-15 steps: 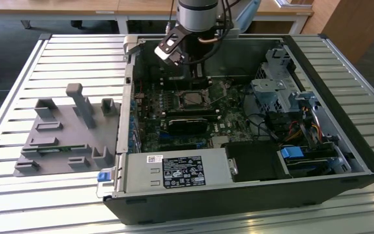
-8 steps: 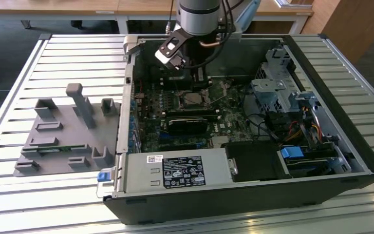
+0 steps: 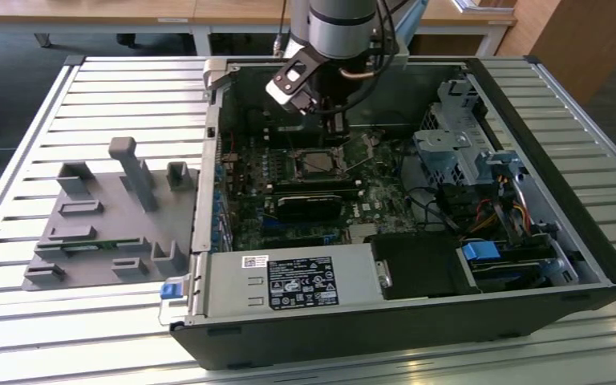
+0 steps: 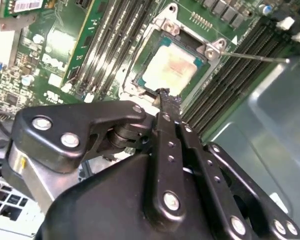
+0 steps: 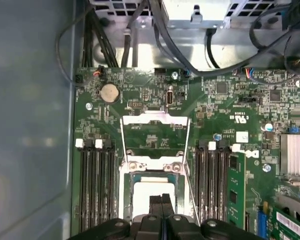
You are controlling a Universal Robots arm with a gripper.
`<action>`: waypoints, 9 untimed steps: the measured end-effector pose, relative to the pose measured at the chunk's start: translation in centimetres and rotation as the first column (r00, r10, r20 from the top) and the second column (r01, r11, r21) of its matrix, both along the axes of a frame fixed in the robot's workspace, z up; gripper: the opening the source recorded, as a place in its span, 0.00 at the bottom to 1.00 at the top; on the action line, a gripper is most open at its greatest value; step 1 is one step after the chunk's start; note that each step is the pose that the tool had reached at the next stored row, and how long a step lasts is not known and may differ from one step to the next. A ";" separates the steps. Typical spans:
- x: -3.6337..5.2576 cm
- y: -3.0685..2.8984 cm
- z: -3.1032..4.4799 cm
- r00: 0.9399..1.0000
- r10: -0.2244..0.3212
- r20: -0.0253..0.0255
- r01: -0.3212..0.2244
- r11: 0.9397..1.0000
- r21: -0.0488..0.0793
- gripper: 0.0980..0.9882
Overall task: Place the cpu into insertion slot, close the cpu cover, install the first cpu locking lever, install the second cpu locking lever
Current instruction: 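Close the cpu cover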
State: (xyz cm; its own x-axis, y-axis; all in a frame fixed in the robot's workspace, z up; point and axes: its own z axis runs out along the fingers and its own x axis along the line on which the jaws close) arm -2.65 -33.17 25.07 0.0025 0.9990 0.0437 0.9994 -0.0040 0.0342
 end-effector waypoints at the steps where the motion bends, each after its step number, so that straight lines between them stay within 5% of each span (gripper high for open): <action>1: 0.02 0.00 0.18 1.000 0.000 -0.001 0.000 1.000 0.000 0.01; 9: 0.53 0.00 0.44 1.000 0.001 -0.004 -0.001 1.000 0.001 0.01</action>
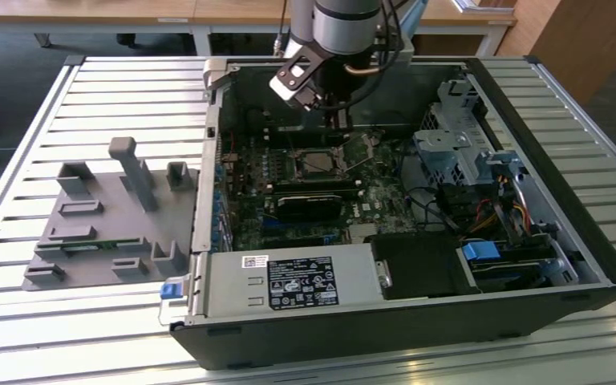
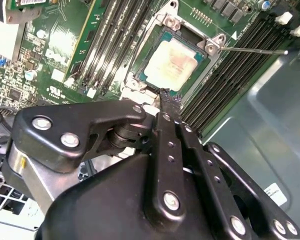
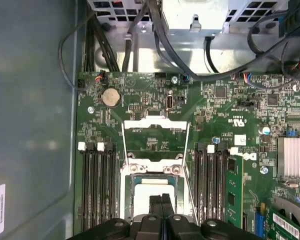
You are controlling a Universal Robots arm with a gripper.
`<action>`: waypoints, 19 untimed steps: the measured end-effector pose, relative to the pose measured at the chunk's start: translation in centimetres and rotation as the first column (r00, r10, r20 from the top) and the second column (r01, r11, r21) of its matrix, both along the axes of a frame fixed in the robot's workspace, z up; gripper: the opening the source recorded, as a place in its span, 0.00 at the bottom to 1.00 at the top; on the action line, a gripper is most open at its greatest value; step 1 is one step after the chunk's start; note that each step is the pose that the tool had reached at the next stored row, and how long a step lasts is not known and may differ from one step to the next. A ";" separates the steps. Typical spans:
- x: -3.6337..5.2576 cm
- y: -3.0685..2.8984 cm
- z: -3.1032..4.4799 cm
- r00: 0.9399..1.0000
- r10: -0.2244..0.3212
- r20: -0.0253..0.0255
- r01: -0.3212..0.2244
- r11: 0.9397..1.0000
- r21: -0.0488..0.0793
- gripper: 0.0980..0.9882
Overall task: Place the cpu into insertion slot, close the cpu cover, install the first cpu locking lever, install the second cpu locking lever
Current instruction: 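Close the cpu cover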
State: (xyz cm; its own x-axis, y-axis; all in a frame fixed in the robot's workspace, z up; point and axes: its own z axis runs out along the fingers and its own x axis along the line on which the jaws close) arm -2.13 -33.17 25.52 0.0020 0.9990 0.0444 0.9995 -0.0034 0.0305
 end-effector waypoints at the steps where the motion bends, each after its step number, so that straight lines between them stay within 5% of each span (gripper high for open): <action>1: 0.12 0.00 -0.01 1.000 0.001 0.000 -0.001 1.000 0.000 0.01; 19: 2.96 0.10 -0.15 1.000 0.021 0.000 -0.021 1.000 0.002 0.01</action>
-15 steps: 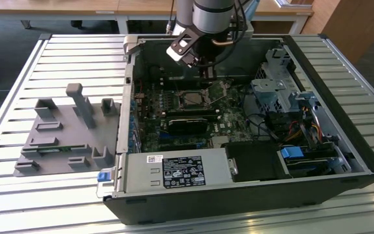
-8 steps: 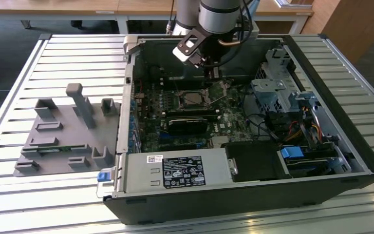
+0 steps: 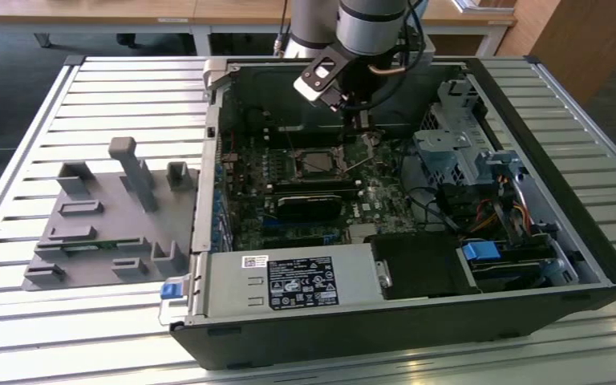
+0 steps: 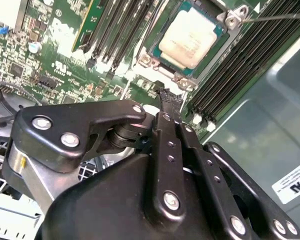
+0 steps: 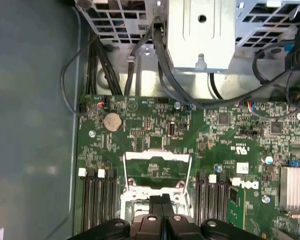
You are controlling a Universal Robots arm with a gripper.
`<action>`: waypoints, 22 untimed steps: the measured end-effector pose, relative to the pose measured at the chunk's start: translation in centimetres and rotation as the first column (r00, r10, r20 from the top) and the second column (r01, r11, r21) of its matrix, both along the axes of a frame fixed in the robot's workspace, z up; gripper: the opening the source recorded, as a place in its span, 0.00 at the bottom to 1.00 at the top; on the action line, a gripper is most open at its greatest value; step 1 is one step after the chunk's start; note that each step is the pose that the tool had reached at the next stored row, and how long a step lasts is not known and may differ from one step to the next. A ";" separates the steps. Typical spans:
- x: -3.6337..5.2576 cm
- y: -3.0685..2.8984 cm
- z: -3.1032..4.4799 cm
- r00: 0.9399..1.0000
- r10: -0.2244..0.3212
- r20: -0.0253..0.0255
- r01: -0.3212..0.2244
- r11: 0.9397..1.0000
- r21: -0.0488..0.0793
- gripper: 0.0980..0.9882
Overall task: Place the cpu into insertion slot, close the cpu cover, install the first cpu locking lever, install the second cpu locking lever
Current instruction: 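Close the cpu cover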
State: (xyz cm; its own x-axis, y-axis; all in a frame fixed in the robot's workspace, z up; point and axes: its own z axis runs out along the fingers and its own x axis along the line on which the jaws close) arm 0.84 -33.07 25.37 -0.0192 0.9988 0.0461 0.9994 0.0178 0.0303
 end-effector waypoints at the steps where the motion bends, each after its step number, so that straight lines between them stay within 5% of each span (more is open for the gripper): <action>1: 0.16 0.02 -0.01 1.000 0.000 0.000 0.000 1.000 0.000 0.01; 22: 2.45 0.23 -0.25 1.000 -0.001 0.000 0.001 1.000 -0.003 0.01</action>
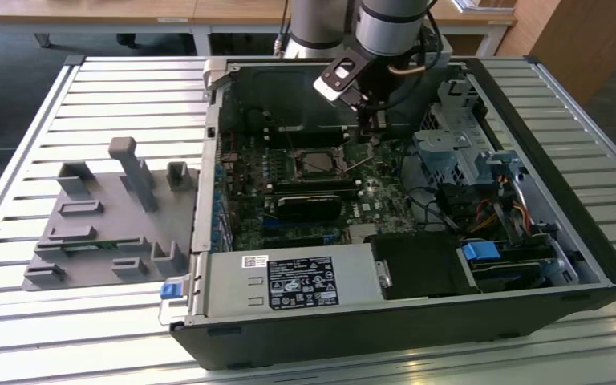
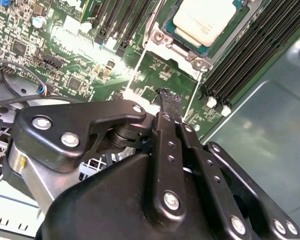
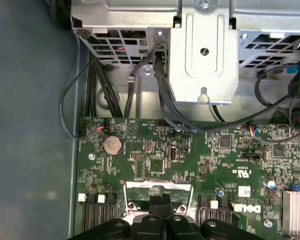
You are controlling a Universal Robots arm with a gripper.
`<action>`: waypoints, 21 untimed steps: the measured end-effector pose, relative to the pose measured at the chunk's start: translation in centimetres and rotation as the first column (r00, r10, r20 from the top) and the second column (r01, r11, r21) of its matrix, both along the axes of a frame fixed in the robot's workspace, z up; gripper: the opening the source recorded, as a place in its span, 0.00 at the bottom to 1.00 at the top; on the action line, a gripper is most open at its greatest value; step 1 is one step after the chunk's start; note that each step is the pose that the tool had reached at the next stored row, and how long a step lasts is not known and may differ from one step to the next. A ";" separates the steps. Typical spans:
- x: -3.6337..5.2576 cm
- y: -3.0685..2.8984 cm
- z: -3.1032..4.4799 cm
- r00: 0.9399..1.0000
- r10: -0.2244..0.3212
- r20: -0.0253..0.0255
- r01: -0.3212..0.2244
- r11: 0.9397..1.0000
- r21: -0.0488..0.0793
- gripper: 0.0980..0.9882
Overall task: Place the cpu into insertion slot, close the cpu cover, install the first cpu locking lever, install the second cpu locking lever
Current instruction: 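Close the cpu cover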
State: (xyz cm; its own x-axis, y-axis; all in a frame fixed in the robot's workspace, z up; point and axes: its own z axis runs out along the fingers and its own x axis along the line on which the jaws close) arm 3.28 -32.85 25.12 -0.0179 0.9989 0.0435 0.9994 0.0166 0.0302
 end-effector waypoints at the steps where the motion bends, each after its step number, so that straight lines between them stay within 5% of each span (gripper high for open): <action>1: 0.09 0.00 -0.02 1.000 0.000 0.000 0.000 1.000 0.000 0.01; 21: 1.68 0.16 -0.14 1.000 0.001 -0.001 -0.001 1.000 -0.001 0.01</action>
